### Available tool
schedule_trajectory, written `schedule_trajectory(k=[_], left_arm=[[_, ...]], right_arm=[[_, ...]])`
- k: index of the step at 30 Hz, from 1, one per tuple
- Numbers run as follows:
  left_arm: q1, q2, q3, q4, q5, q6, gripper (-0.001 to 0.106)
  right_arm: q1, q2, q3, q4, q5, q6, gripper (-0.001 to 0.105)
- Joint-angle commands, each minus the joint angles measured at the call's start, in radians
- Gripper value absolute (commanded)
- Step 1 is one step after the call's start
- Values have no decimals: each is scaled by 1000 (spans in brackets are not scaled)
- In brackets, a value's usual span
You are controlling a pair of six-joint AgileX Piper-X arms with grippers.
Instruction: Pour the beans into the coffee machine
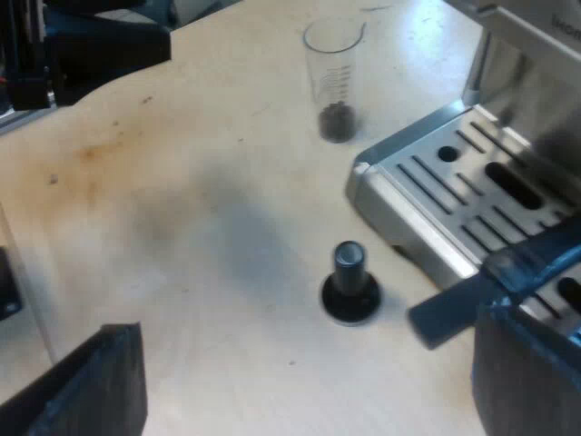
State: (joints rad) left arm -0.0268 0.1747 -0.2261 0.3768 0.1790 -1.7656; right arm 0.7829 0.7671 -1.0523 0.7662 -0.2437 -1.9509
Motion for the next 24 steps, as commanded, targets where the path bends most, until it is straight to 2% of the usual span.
schedule_trajectory(k=[1, 5, 11, 16, 22, 24], left_arm=[[-5, 34, 21, -80, -13, -8, 93], [-5, 126, 44, -171, -11, -8, 93], [-5, 267, 47, -236, -11, -8, 93], [-5, 439, 47, -354, -11, -8, 93], [-5, 619, 47, -537, -11, -8, 93], [-5, 668, 47, -587, -11, -8, 93]], right_arm=[[3, -4, -12, -7, 5, -4, 79], [3, -4, -12, -7, 8, 3, 79], [3, -4, -12, -7, 8, 2, 79], [3, -4, -12, -7, 8, 2, 79], [3, -4, -12, -7, 34, 73, 79], [3, -4, -12, -7, 34, 72, 79]])
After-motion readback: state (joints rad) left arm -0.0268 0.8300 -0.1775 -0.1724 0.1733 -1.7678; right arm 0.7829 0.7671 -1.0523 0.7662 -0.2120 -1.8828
